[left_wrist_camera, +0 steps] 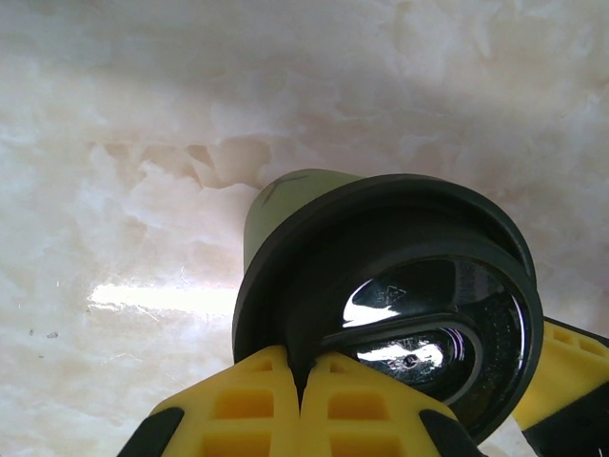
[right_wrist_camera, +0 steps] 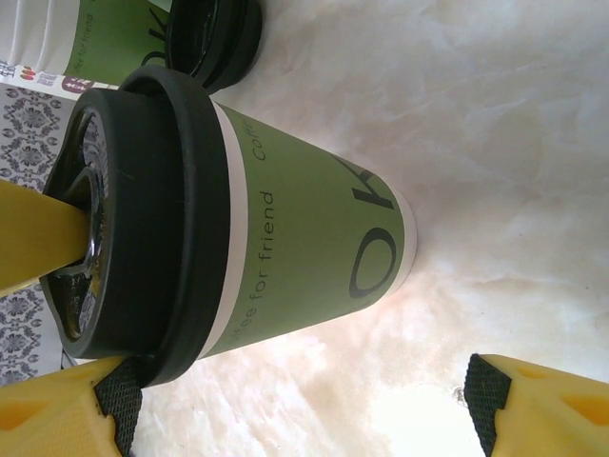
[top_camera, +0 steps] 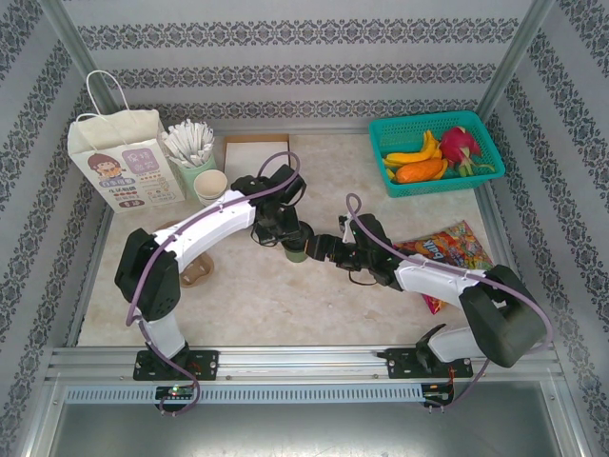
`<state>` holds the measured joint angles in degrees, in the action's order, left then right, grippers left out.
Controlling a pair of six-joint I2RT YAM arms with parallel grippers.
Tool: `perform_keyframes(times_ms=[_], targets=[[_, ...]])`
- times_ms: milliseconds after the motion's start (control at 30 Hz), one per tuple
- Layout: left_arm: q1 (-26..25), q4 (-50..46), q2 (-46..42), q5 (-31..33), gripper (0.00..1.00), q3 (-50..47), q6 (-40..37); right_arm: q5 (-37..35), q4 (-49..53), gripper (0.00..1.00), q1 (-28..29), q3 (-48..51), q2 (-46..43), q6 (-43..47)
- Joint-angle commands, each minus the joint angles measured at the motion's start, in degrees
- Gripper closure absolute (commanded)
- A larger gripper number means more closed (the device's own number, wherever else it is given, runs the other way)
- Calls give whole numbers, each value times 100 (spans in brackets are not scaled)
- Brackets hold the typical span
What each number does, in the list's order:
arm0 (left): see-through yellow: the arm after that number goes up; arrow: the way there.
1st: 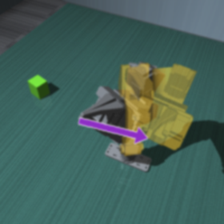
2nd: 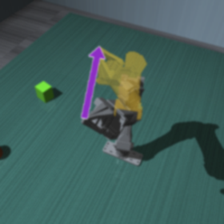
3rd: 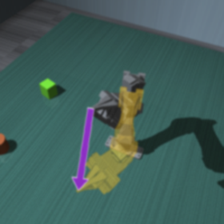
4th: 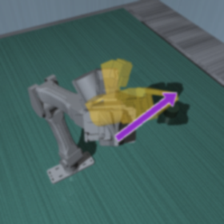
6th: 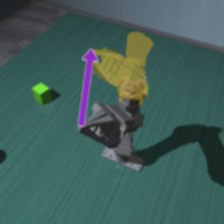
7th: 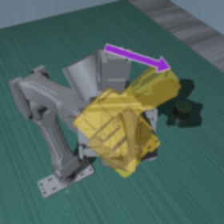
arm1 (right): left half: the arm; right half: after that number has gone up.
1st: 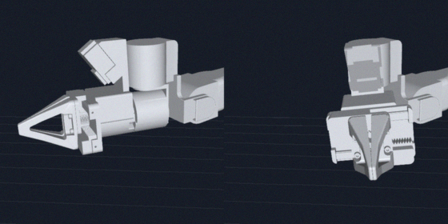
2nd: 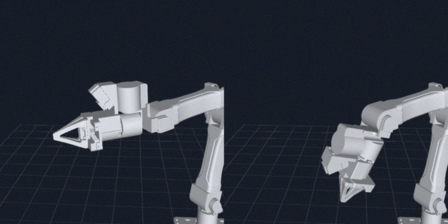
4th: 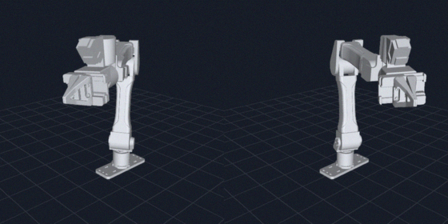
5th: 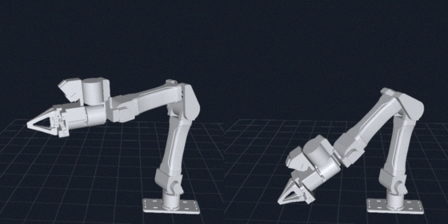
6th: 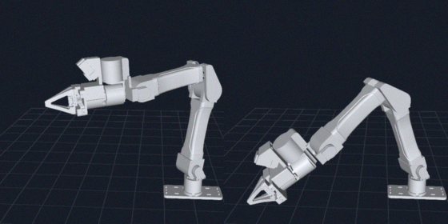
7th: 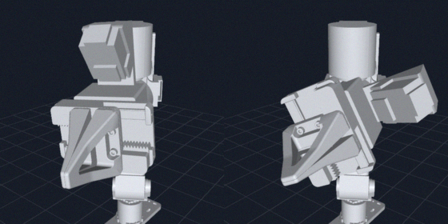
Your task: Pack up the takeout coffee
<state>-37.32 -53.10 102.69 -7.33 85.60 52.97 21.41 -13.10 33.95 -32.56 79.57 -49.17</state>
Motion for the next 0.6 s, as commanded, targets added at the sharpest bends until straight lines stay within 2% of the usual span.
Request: perform_keyframes(times_ms=[0, 167, 333, 567], targets=[[6, -808, 700, 92, 100, -278, -269, -248, 999, 12, -86, 163, 229, -67], [-5, -955, 359, 478, 100, 97, -741, 78, 1049, 11, -290, -393, -266, 41], [-22, -1039, 374, 449, 100, 352, -1039, 524, 1011, 11, -716, -669, 47, 54], [-56, -1062, 538, 249, 100, 509, -1188, 968, 759, 11, -638, -849, 216, 43]])
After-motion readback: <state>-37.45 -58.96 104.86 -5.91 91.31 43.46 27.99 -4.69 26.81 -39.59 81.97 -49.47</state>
